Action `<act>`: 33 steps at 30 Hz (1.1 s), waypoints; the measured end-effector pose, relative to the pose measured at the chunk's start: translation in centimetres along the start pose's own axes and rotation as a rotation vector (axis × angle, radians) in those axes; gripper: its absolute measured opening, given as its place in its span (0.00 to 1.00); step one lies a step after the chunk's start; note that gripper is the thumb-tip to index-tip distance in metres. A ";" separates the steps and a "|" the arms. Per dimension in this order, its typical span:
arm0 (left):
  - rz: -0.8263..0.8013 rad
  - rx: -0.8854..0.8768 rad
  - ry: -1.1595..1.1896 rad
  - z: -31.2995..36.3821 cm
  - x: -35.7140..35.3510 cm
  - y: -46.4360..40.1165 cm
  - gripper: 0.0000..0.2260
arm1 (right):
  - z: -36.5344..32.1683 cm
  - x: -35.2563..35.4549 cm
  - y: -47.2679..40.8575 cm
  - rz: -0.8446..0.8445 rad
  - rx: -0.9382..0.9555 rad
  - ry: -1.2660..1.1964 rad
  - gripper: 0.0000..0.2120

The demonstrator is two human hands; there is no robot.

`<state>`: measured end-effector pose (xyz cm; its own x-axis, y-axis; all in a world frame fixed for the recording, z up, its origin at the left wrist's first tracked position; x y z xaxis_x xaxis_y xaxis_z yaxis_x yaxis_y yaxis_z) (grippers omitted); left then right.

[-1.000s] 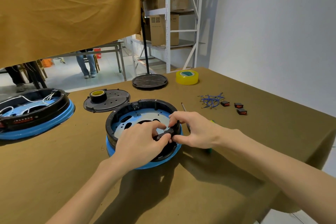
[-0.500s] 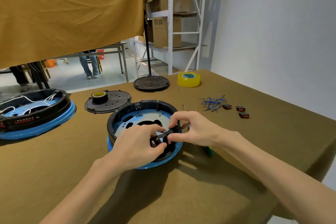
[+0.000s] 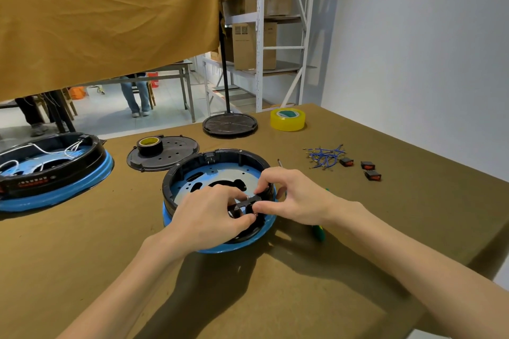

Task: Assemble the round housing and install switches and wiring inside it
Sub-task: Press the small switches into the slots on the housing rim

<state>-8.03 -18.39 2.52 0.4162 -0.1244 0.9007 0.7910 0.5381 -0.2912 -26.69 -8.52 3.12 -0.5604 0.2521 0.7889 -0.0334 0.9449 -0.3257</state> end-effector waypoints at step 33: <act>0.095 -0.055 -0.047 1.2 -0.6 -0.8 0.23 | 6.5 5.7 1.1 0.569 -0.380 0.183 0.06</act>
<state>-9.44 -17.78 2.62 0.4698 -0.0356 0.8821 0.7733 0.4986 -0.3917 -35.27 -7.39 3.84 -0.2558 0.7280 0.6361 0.5335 0.6550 -0.5351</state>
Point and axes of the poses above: each hand's wrist, its own y-axis away from the middle knuckle, its own x-axis out of the back of the hand, z = x × y, the point moved 2 cm from there along -y, towards the middle knuckle, and after that the axes turned 3 degrees about y, right-handed, at the moved point
